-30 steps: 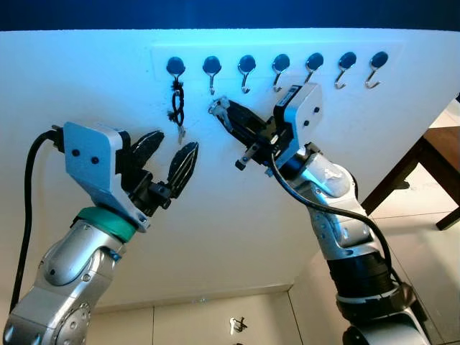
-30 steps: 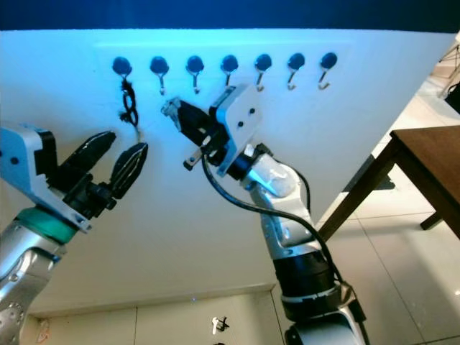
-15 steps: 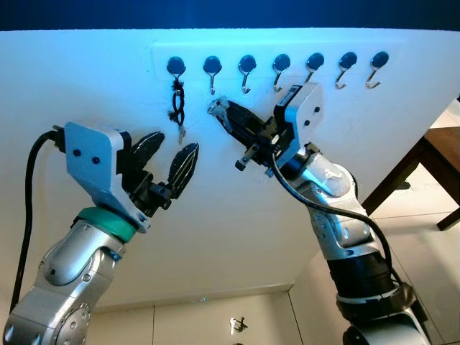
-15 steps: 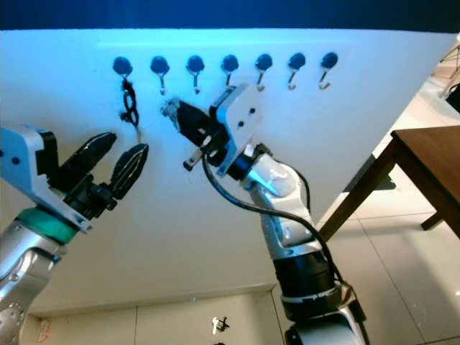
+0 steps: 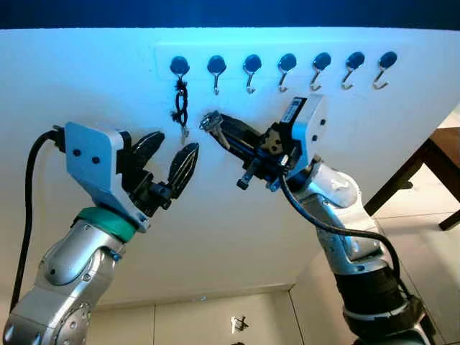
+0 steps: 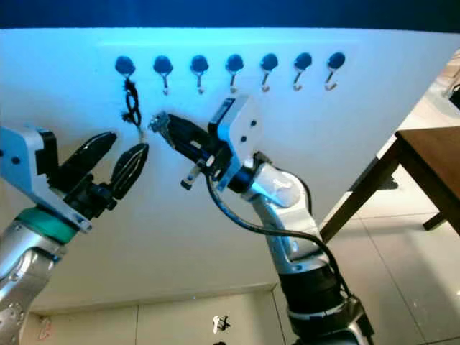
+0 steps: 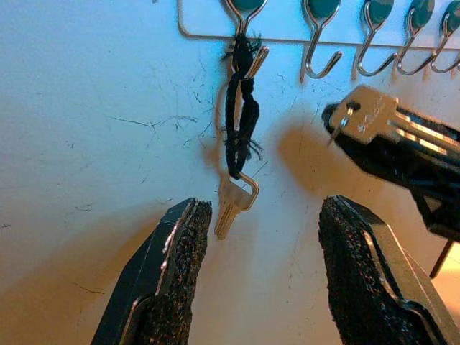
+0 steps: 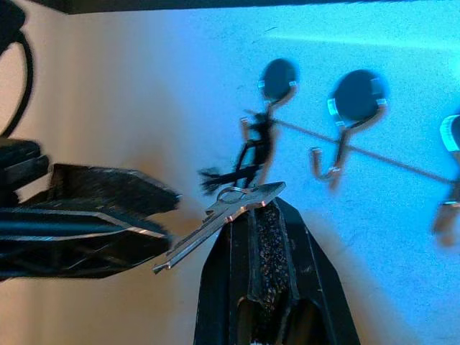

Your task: Hang keys on a hook

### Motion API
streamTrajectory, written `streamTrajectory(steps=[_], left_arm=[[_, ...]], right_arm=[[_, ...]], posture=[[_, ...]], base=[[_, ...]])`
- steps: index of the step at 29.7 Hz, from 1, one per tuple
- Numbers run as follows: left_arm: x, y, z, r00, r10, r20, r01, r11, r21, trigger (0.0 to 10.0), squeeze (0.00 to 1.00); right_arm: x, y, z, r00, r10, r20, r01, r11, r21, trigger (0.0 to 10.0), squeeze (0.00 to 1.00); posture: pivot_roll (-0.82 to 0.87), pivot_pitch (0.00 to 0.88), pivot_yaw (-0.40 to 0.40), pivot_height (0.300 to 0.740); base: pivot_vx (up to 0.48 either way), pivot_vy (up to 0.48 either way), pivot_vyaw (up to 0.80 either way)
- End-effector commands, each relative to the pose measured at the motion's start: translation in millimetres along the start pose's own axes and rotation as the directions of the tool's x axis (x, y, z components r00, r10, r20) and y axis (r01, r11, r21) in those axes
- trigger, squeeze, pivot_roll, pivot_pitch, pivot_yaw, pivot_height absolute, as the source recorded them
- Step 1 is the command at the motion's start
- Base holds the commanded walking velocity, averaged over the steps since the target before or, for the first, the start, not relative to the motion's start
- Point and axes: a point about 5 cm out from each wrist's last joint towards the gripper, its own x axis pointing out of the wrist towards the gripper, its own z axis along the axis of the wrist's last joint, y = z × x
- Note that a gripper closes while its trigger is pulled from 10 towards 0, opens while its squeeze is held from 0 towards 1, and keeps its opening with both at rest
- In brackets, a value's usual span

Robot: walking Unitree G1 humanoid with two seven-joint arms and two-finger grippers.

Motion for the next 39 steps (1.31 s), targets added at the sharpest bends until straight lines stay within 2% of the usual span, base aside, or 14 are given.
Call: streamTrajectory(steps=[1, 7, 17, 25, 36, 39], left_arm=[[-0.1, -1.5, -0.8, 1.0, -0.012, -0.01, 0.012, 1.0, -0.006, 10.0, 0.0], [0.9, -2.1, -1.0, 1.0, -0.016, -0.009, 0.015, 1.0, -0.009, 10.0, 0.0], [1.3, -2.2, -1.0, 1.0, -0.014, -0.006, 0.014, 1.0, -0.007, 10.0, 0.0], [0.5, -2.0, -1.1, 1.0, -0.011, -0.006, 0.011, 1.0, -0.007, 10.0, 0.0], [2.7, -2.9, -1.3, 1.0, -0.019, -0.002, 0.019, 1.0, -0.01, 10.0, 0.0], [2.1, -3.0, -0.6, 1.0, -0.016, -0.001, 0.016, 1.0, -0.009, 10.0, 0.0]], right_arm=[[2.3, -1.4, 8.1, 1.0, -0.007, 0.028, 0.008, 1.0, -0.019, 10.0, 0.0], [6.0, -9.6, 17.6, 0.995, -0.071, 0.072, 0.073, 0.997, -0.027, 10.0, 0.0], [12.5, -6.9, 21.0, 0.994, -0.054, 0.094, 0.056, 0.998, -0.01, 10.0, 0.0], [11.4, -6.6, 20.7, 0.994, -0.065, 0.087, 0.065, 0.998, -0.004, 10.0, 0.0], [18.3, -6.9, 0.8, 0.996, -0.089, -0.003, 0.089, 0.995, 0.051, 10.0, 0.0], [21.0, -5.0, -9.8, 0.994, -0.078, -0.073, 0.083, 0.994, 0.077, 10.0, 0.0]], posture=[[-0.05, 0.068, 0.06, 0.74], [-0.05, 0.065, 0.059, 0.74], [-0.04, 0.059, 0.055, 0.74], [-0.05, 0.057, 0.054, 0.74], [-0.05, 0.053, 0.053, 0.74], [-0.04, 0.056, 0.051, 0.74]], base=[[0.0, 0.0, 0.0], [0.0, 0.0, 0.0], [0.0, 0.0, 0.0], [0.0, 0.0, 0.0], [0.0, 0.0, 0.0], [0.0, 0.0, 0.0]])
